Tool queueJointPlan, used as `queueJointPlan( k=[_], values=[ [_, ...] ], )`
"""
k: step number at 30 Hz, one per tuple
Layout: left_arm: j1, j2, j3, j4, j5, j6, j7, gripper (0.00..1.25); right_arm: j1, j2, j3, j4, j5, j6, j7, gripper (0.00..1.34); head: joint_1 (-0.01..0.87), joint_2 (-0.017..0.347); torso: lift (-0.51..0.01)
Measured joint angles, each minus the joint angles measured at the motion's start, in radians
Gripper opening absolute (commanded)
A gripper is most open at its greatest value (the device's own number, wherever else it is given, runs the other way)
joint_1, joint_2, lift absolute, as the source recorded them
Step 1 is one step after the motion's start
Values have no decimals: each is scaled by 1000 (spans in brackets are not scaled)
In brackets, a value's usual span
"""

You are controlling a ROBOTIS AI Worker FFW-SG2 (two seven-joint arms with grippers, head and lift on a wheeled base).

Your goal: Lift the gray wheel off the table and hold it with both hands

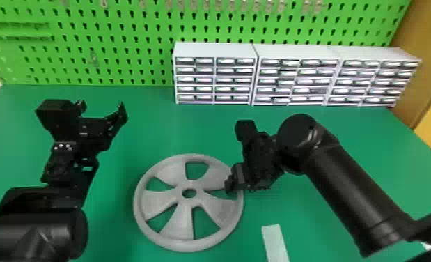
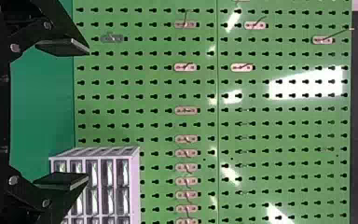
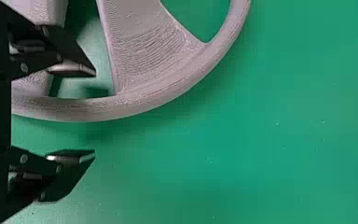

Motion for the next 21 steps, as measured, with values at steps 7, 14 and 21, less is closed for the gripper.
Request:
queueJointPlan(
  k=[7, 14, 21],
  values=[
    [0, 0, 1, 0, 0, 0, 0, 934, 2, 1, -5, 0, -4, 6, 0, 350, 711, 15, -98],
    [0, 0, 1, 0, 0, 0, 0, 934, 1, 2, -7, 0, -3, 14, 0, 207, 711, 15, -98],
    [2, 0, 1, 0, 1, 0, 0, 934, 0, 2, -11, 0, 1, 21, 0, 207, 711, 15, -98]
  ],
)
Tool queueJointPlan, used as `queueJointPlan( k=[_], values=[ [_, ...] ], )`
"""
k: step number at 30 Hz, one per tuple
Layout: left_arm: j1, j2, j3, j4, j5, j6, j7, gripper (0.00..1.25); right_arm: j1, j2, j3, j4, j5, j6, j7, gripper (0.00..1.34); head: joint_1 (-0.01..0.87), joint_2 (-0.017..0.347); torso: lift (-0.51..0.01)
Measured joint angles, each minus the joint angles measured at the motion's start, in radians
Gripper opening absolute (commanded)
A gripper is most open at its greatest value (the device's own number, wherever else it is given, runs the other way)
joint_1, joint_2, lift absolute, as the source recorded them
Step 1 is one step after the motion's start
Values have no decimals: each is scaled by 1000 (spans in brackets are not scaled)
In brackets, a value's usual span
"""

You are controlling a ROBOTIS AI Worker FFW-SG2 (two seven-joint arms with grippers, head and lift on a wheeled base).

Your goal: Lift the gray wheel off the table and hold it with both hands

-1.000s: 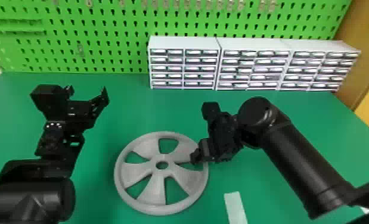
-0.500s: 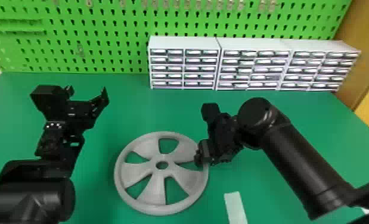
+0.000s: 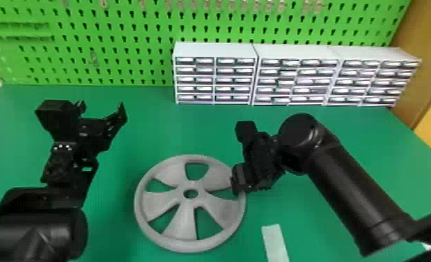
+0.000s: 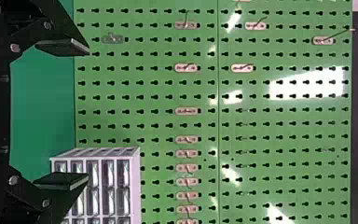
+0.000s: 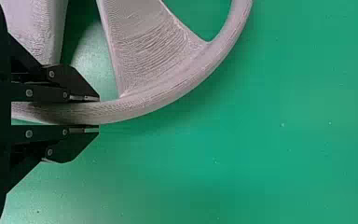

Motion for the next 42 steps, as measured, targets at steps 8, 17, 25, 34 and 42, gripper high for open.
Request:
queueJointPlan(
  k=[8, 17, 25, 34, 42],
  values=[
    [0, 0, 0, 0, 1, 0, 0, 934, 1, 0, -9, -5, 0, 0, 0, 204, 711, 15, -98],
    [0, 0, 1, 0, 3, 0, 0, 934, 13, 1, -18, -28, -2, -20, 0, 203, 711, 15, -98],
    [0, 0, 3, -3, 4, 0, 0, 934, 40, 4, -19, -72, 3, -81, 0, 203, 711, 15, -98],
    [3, 0, 8, -6, 5, 0, 0, 934, 89, 14, -13, -147, 191, -209, 233, 181, 711, 15, -98],
    [3, 0, 10, -9, 6, 0, 0, 934, 120, 19, 6, -197, 330, -321, 301, 161, 711, 15, -98]
  ],
)
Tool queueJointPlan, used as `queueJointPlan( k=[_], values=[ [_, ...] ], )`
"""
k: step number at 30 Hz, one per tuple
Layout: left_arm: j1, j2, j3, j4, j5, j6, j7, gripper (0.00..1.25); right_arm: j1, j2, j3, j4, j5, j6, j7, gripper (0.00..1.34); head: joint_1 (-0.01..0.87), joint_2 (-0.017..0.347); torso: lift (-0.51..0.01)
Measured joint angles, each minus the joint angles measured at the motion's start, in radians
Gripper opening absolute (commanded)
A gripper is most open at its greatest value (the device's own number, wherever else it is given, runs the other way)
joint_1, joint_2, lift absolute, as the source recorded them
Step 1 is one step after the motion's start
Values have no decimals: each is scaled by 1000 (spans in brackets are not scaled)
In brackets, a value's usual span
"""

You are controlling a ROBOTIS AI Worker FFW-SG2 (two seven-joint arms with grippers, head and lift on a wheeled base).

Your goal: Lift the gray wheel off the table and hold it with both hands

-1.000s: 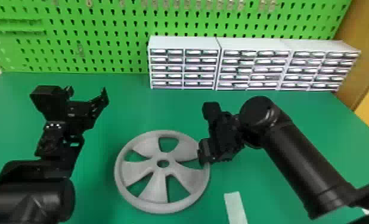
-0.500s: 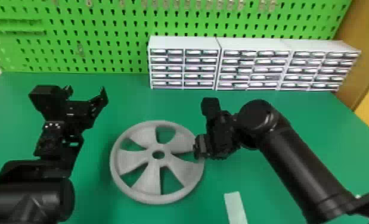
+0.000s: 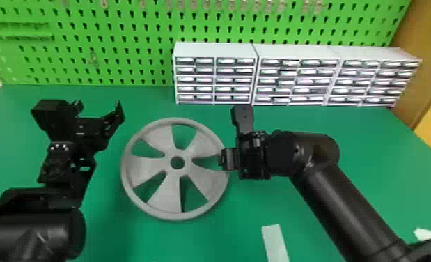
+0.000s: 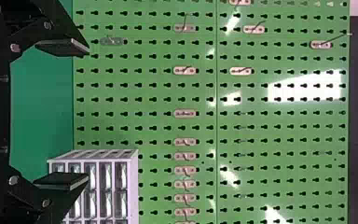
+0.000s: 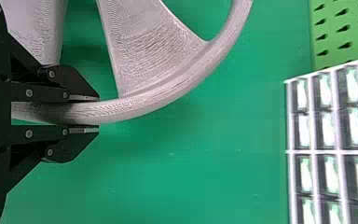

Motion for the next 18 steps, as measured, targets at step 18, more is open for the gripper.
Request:
queueJointPlan(
  k=[18],
  values=[
    [6, 0, 1, -12, 0, -4, 0, 934, 108, 17, 30, -94, 286, -324, 55, 160, 711, 15, -98]
  ],
)
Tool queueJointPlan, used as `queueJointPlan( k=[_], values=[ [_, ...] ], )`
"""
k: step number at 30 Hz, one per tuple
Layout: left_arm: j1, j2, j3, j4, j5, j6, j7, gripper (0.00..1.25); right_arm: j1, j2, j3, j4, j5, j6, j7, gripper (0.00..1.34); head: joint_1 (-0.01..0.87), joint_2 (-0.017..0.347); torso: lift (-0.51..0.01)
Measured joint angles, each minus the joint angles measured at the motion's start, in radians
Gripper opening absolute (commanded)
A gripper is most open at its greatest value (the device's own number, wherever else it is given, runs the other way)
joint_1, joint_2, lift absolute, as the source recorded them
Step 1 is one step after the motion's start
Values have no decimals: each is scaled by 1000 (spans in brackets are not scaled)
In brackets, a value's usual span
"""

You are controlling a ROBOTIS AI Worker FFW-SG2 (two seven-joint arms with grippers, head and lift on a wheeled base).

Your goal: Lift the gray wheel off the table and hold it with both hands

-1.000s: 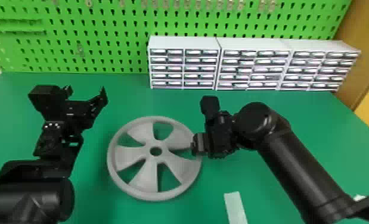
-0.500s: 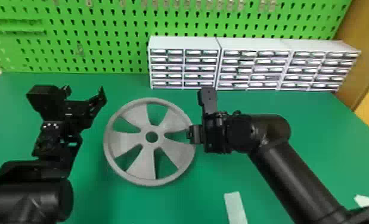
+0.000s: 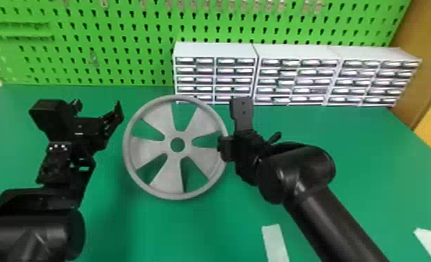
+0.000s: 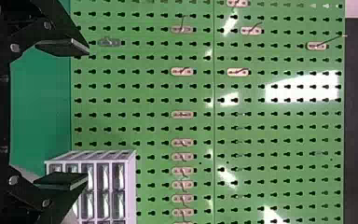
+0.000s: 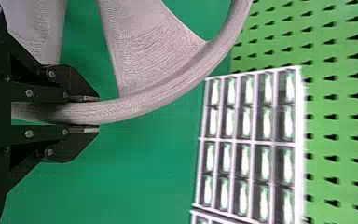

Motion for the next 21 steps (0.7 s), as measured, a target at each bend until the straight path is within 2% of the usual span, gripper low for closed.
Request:
queueJointPlan(
  k=[8, 21],
  values=[
    [1, 0, -5, -1, 3, -1, 7, 933, 32, 0, 21, -1, 63, -171, -1, 160, 711, 15, -98],
    [5, 0, -27, -1, 17, -12, 22, 933, 60, 9, 37, 66, 146, -458, -2, 160, 711, 15, -98]
  ],
)
